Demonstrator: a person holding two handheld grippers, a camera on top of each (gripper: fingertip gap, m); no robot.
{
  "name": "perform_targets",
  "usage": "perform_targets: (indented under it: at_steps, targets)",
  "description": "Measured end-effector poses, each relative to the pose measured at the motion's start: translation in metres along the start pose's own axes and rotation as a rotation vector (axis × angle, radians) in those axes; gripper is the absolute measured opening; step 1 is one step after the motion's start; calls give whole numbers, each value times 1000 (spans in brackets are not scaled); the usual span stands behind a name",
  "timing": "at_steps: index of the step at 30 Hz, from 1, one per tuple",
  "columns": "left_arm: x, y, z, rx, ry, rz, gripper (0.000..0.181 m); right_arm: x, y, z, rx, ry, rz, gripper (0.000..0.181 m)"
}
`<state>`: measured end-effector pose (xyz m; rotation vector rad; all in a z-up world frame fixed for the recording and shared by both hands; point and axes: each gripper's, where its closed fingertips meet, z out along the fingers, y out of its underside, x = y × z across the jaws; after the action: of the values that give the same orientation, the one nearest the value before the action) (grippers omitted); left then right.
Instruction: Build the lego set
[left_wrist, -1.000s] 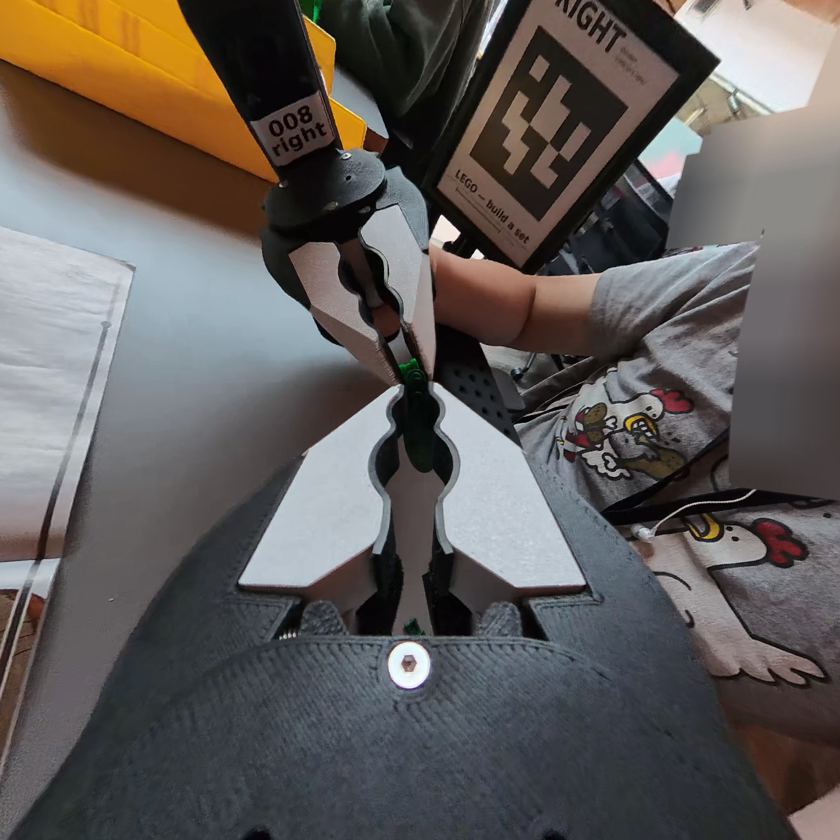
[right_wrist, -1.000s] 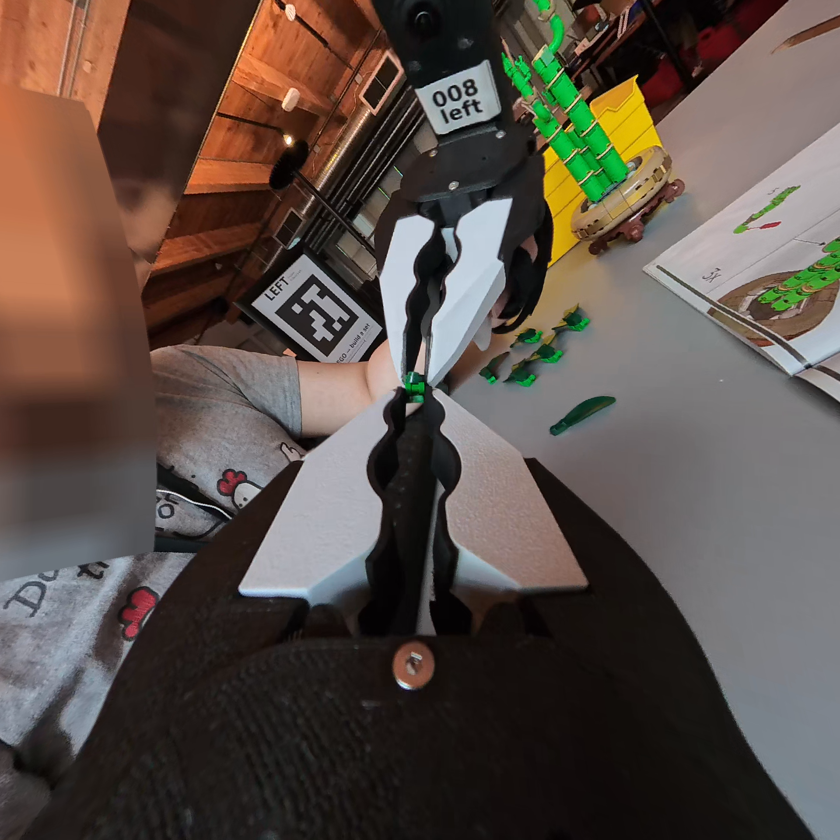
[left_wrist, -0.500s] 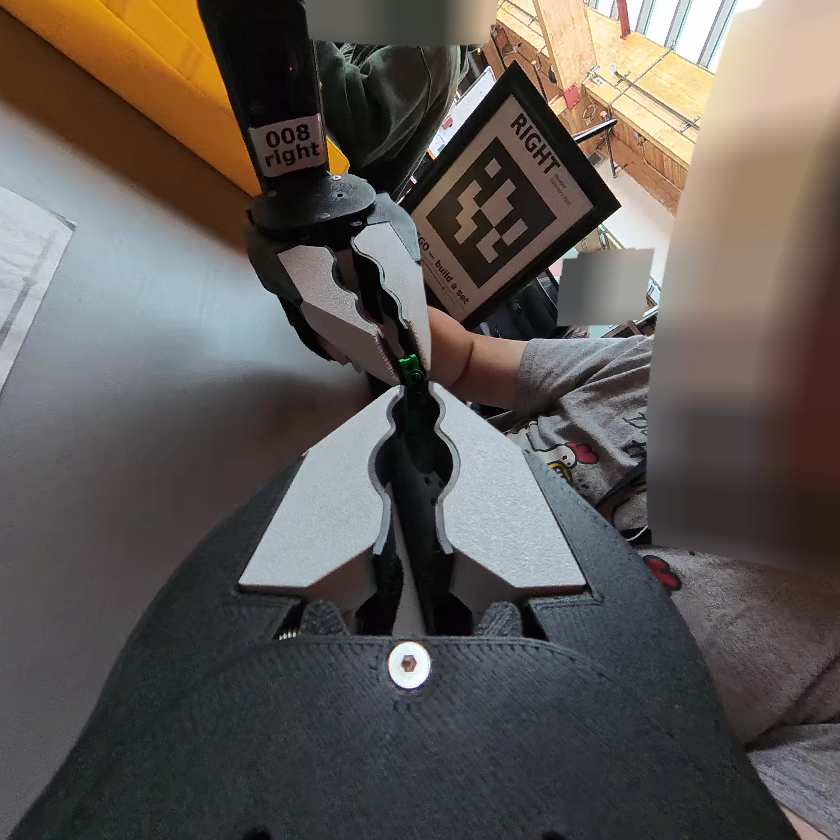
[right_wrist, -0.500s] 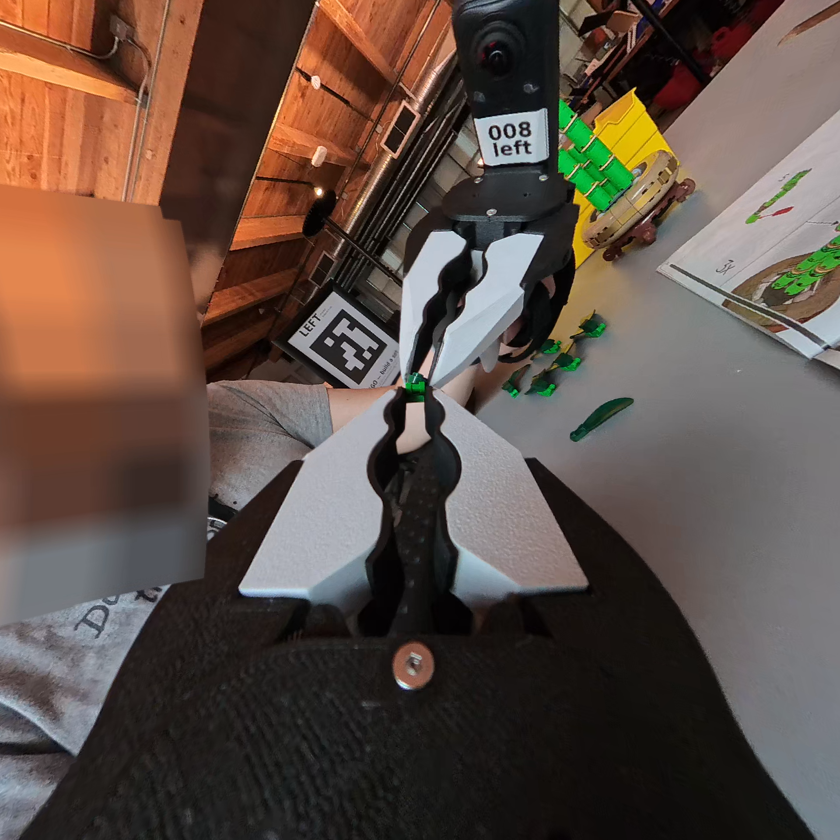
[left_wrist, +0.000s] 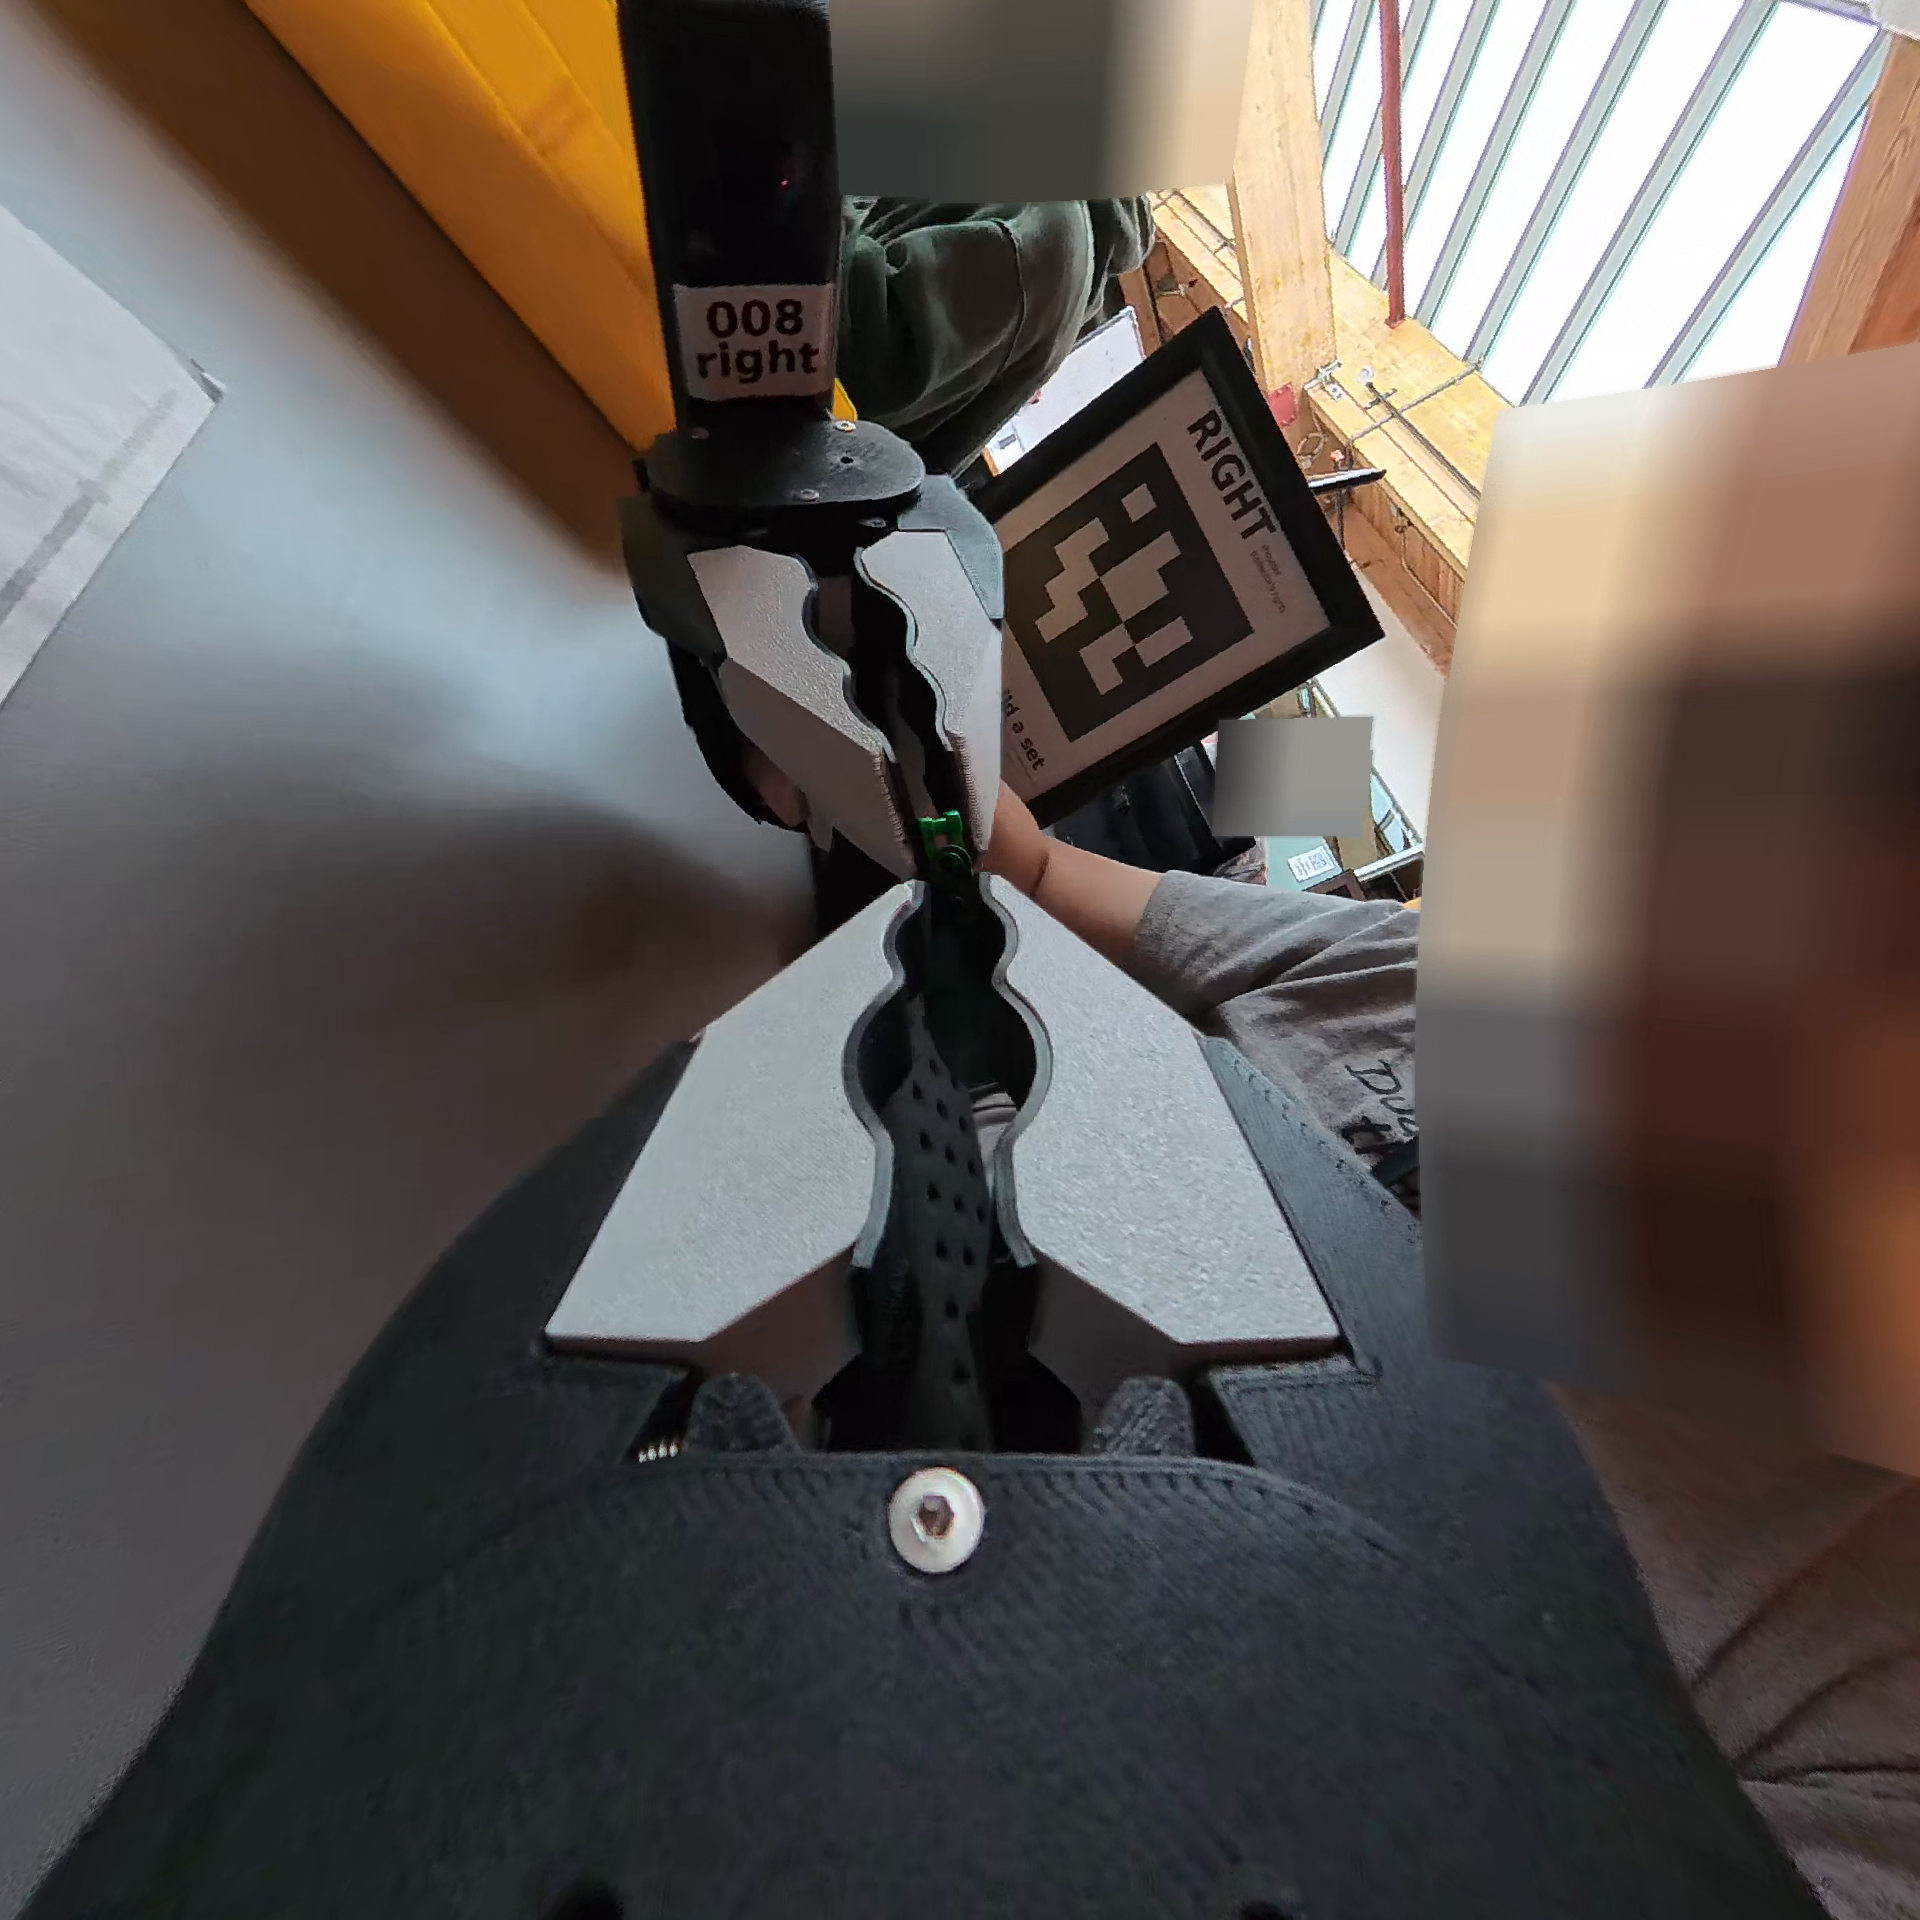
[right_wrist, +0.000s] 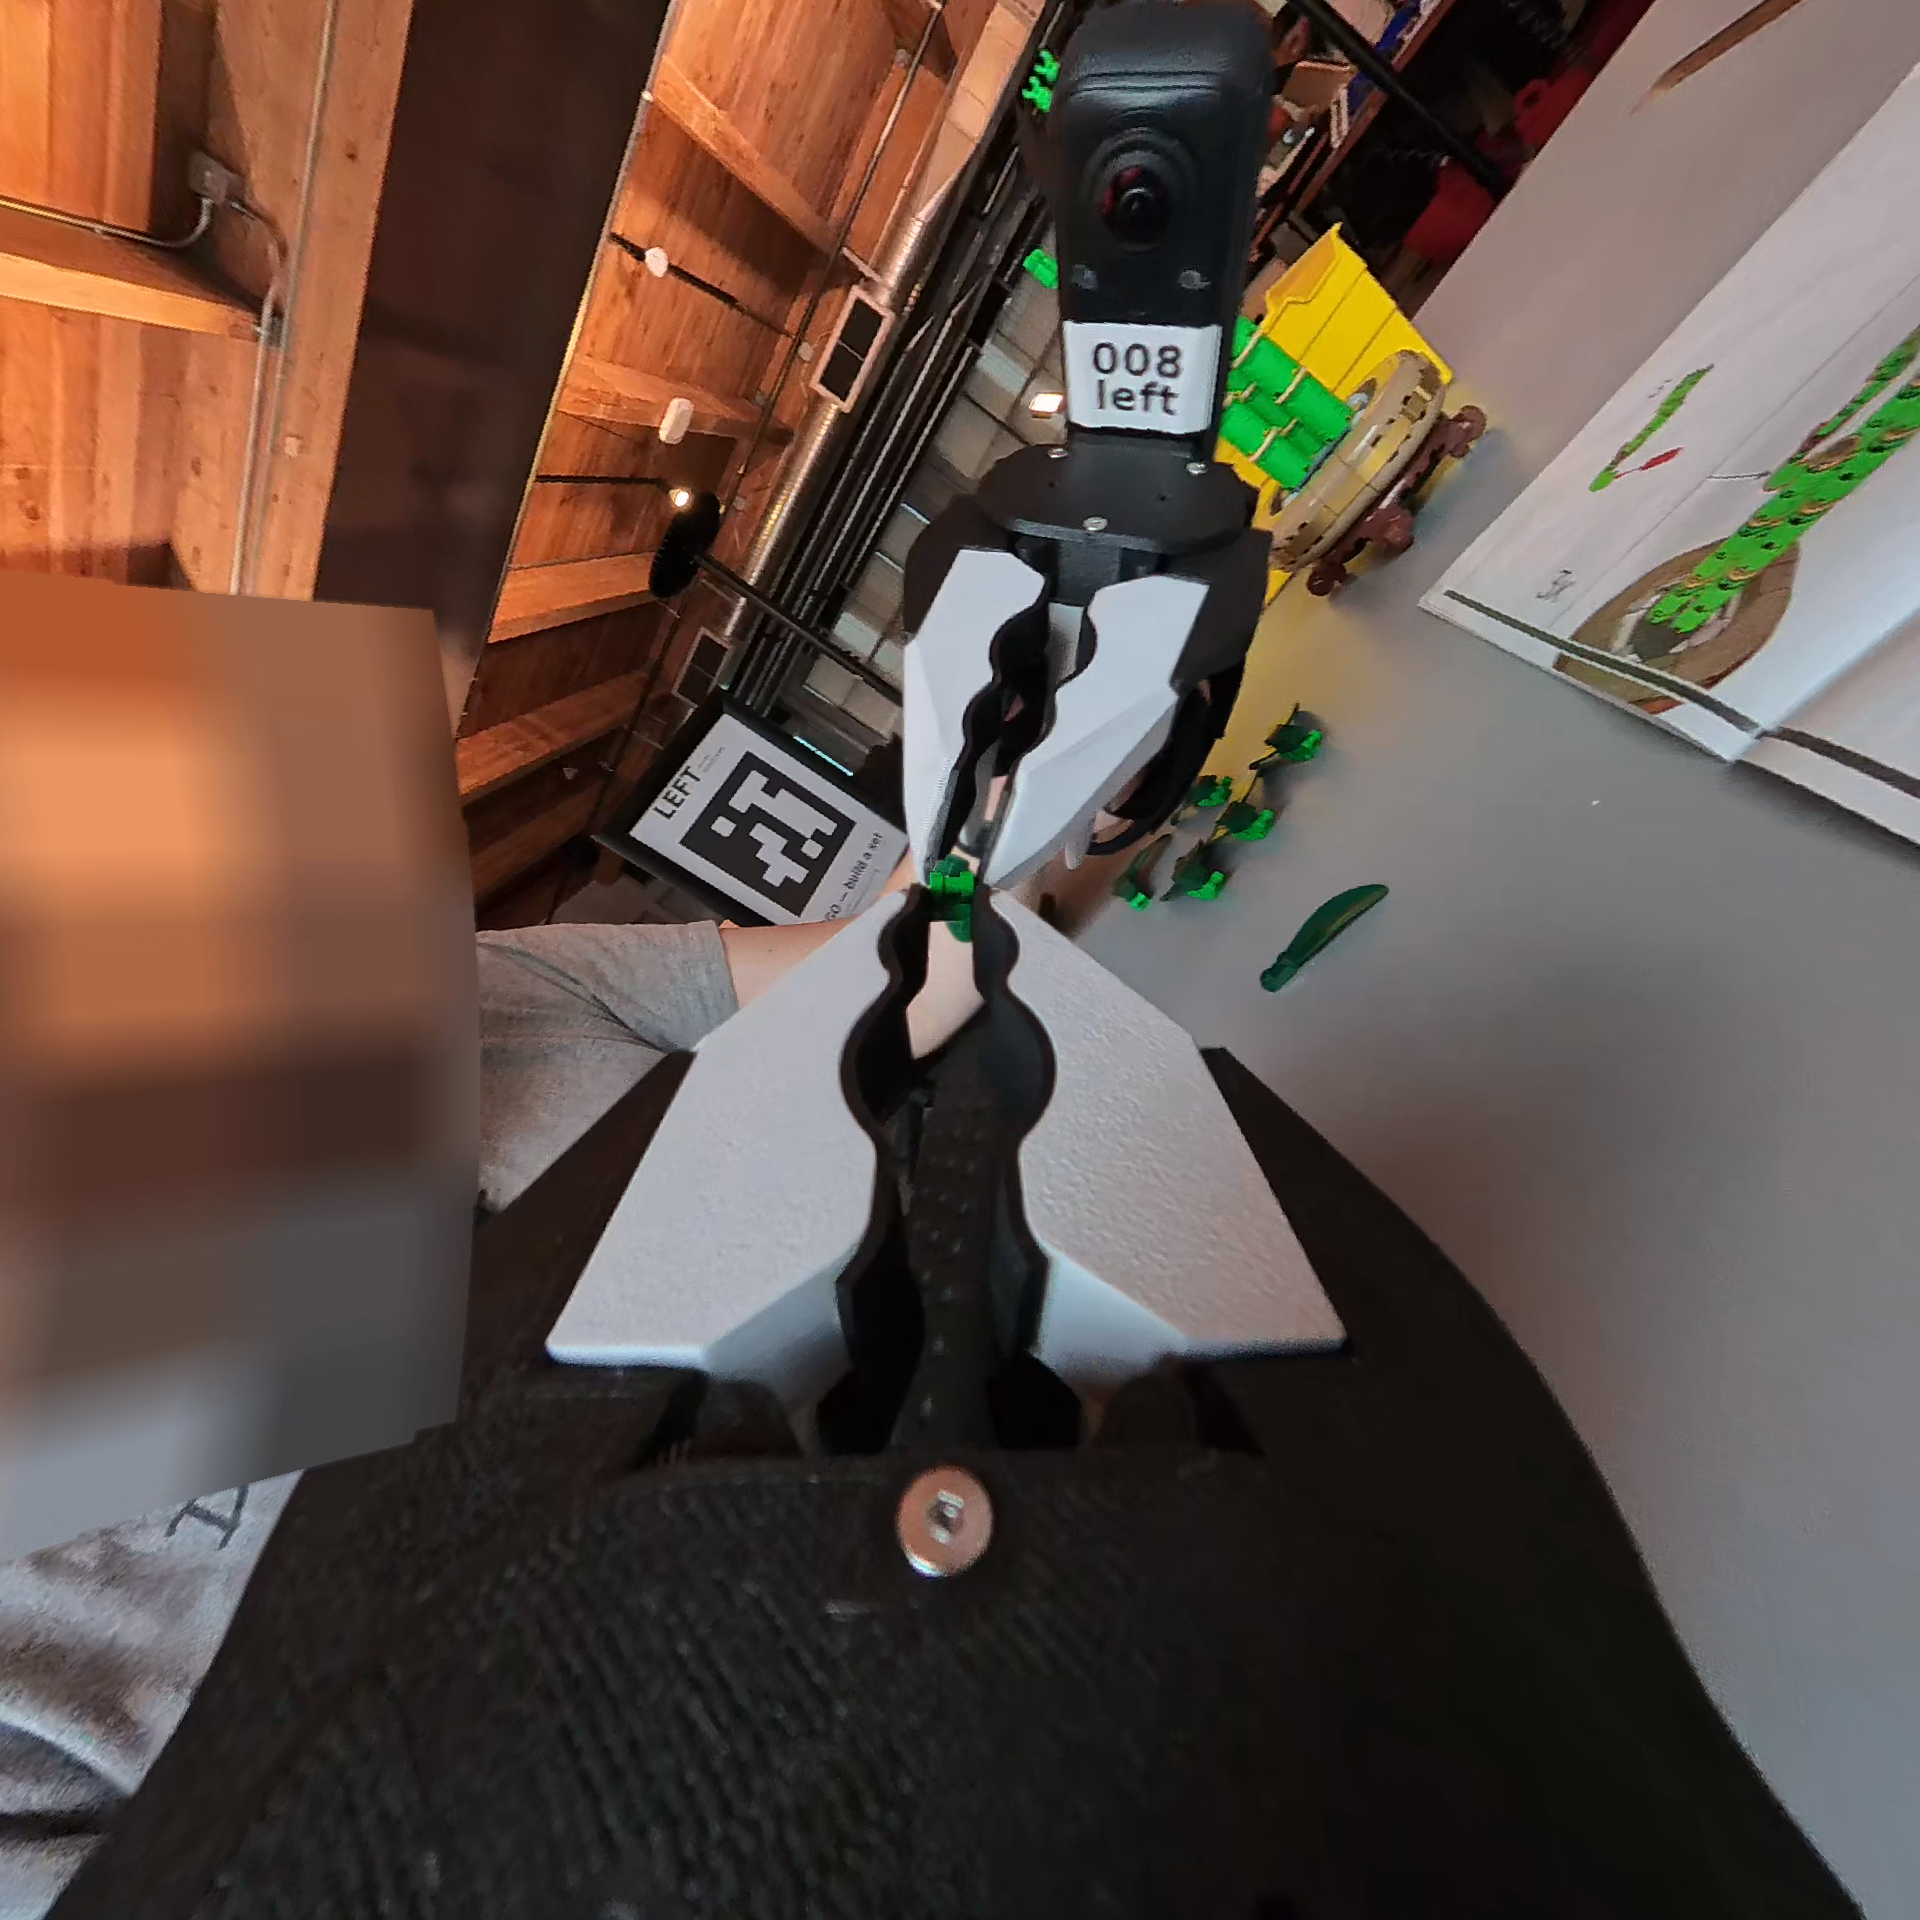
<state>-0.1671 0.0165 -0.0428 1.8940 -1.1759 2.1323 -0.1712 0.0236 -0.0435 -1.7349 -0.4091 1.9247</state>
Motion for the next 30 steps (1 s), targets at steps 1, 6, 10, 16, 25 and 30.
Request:
perform_targets:
  at_steps: [1, 6, 10, 16, 25, 30]
  targets:
    - [-3, 1, 0, -5, -24, 12, 6, 3, 1, 0, -3, 18, -3, 5]
    - [-8, 2, -1, -35, -133, 83, 6, 8, 1, 0, 3, 52, -11, 5]
    - [-11, 5, -1, -66, -199, 138, 6, 10, 2, 0, 1, 54, -9, 5]
    - [-17, 8, 0, -100, -268, 171, 6, 16, 4, 0, -8, 74, -3, 5]
    - [-14, 1, -2, -61, -264, 187, 6, 12, -3, 0, 25, 62, -59, 6]
    - [-14, -3, -2, -30, -267, 203, 6, 11, -8, -2, 56, 78, -97, 6]
